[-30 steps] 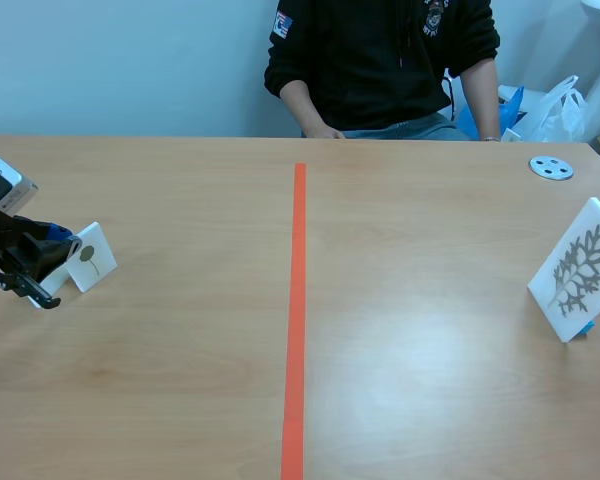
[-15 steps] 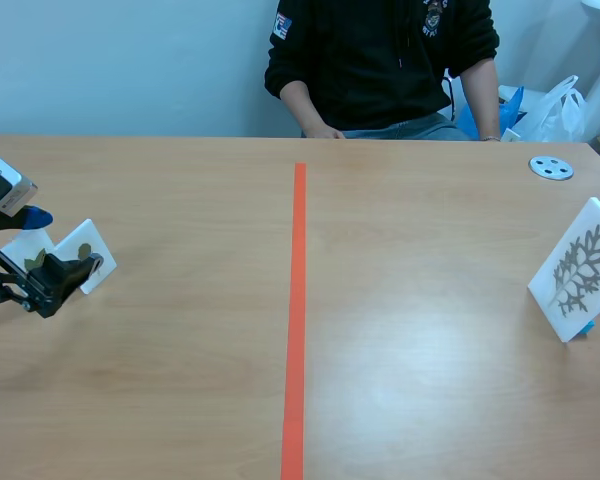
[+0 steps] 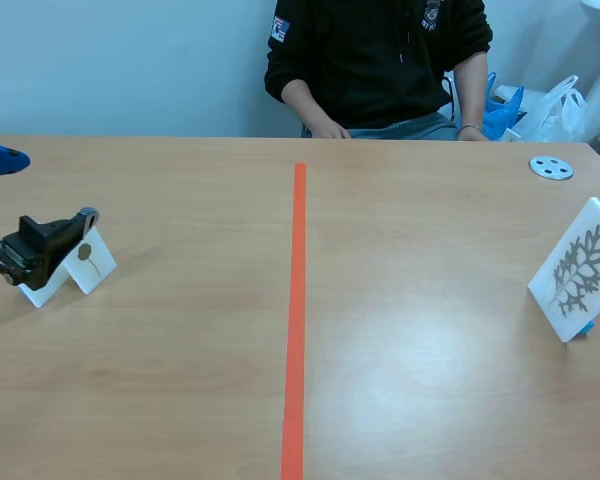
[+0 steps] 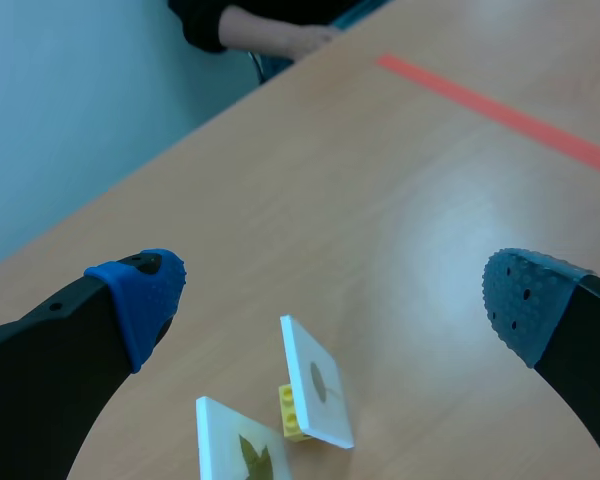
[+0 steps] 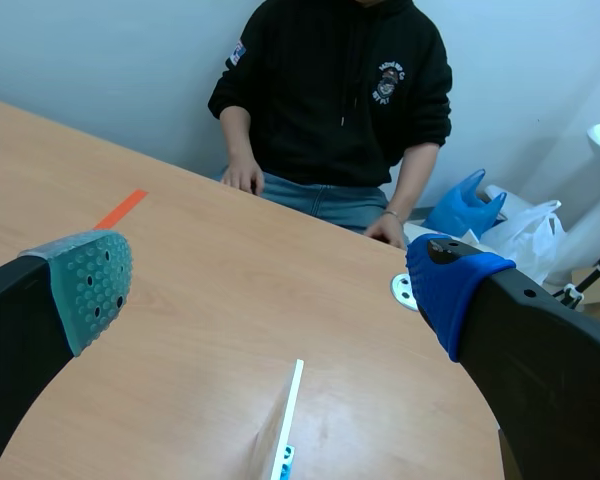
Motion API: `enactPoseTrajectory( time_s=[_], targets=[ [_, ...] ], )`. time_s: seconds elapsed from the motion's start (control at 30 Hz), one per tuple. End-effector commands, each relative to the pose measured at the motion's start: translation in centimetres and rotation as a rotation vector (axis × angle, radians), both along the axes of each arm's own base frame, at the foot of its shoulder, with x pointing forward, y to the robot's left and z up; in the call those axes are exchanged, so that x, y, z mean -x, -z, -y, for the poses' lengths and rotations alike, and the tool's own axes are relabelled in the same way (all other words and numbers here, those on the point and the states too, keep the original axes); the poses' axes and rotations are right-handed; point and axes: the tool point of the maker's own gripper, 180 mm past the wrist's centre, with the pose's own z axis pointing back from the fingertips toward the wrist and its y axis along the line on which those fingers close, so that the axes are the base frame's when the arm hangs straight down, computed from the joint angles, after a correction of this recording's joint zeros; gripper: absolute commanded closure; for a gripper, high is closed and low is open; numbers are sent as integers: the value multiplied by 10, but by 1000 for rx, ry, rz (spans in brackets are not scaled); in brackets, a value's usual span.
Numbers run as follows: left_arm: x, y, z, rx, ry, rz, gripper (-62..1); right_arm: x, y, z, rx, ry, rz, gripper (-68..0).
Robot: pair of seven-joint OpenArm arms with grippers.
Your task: Sort the leaf by its shape. The table is split by an orange tape line. A compound leaf with several leaflets goes to the left side, a simple leaf with one blade goes to the right side. Return to the home posture when a red brick is placed on the table.
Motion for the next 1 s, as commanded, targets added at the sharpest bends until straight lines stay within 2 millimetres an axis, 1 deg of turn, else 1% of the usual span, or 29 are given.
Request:
enactPoseTrajectory(
  time_s=[0.0,0.07,0.17,0.27,0.37,0.5,0.6,0.7,0.83,0.97],
  targets=[
    [7,-15,-2,39,-6,35,-623,0,-6,-2,-9,-6,23,-564],
    [19,-30,1,79,-9,69,-623,0,-6,-2,-8,-7,23,-564],
    [38,-51,10,125,2,111,-623,0,-6,-2,-8,-7,23,-564],
    [56,-65,26,144,27,138,-623,0,-6,-2,-8,-6,23,-564],
    [73,-78,44,203,50,157,-623,0,-6,-2,-8,-6,21,-564],
    [90,-96,68,251,83,188,-623,0,-5,-2,-7,-5,18,-564],
    [99,-107,81,276,95,205,-623,0,-5,-2,-7,-5,18,-564],
    [105,-115,88,294,101,220,-623,0,-5,-2,-7,-5,18,-564],
    [109,-122,93,314,104,234,-623,0,-5,-2,-8,-6,19,-564],
    [110,-126,94,321,102,248,-623,0,-5,-2,-8,-6,19,-564]
  ],
)
